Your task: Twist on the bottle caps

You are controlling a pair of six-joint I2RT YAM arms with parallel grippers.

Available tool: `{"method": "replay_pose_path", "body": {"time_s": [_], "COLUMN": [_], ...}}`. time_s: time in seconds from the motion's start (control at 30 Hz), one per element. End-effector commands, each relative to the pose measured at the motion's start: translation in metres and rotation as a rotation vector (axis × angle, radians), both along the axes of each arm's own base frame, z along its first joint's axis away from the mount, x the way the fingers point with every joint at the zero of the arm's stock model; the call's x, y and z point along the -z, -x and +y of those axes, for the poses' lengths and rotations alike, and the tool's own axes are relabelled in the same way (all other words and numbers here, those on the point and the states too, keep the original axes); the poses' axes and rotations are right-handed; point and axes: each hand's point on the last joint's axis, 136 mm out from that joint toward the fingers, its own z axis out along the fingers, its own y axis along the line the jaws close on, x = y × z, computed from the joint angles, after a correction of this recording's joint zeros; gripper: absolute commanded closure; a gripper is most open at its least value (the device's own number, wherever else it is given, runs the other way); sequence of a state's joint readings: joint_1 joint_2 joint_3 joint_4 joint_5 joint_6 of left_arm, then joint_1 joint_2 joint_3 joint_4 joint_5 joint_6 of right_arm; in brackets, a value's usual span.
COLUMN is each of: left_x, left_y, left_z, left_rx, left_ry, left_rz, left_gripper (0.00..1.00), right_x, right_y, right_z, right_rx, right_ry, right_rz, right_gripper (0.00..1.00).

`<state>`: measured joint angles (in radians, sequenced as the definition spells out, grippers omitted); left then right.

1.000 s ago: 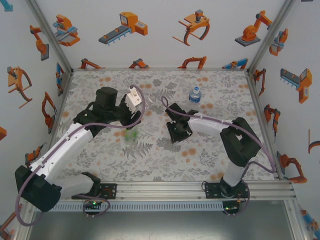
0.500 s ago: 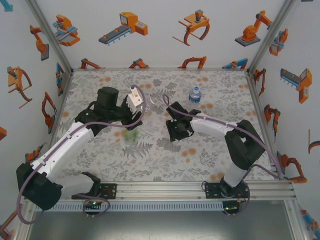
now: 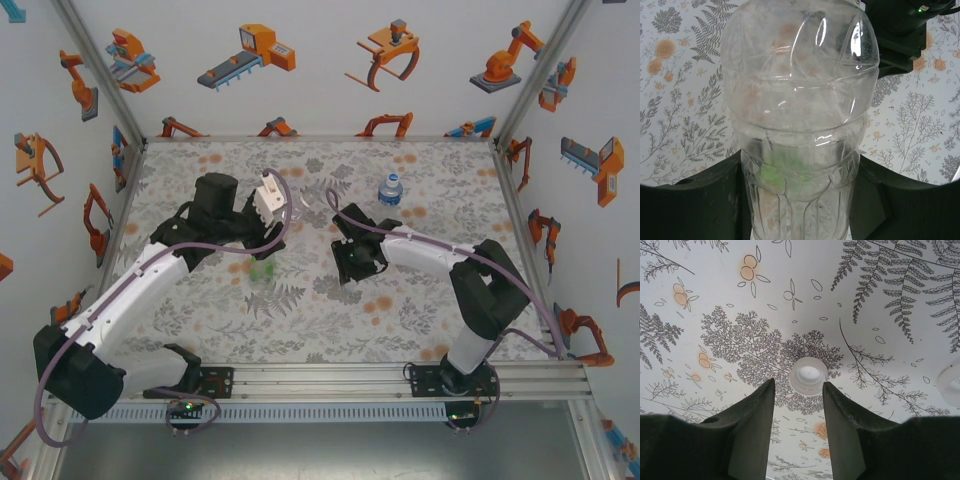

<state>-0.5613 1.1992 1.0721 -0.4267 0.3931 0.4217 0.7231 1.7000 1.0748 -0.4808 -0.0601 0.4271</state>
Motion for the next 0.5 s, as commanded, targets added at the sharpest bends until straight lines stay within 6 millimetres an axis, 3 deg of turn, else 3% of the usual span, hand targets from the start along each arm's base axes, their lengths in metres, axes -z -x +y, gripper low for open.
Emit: {"method": "replay_pose_path", "body": {"time_s": [0.0, 0.47], "left_x": [-0.0134, -0.0126], "left_y": [-0.0024, -0.0029], "left_z": [-0.0034, -0.0034], "left_rx": [0.002, -0.001], "left_ry": [0.03, 0.03], "left_rz": [-0.004, -0.001], "left_gripper": [0.8, 0.79], "right_x": [0.0052, 0.014], "right_y": [0.0011, 0.0034], "right_z": [-0.0014, -0.0022], "right_rx": [0.013, 0.008], "right_ry": [0.001, 0.014], "right_rz": [0.012, 0.032], "right_gripper": [0.58, 0.57]}}
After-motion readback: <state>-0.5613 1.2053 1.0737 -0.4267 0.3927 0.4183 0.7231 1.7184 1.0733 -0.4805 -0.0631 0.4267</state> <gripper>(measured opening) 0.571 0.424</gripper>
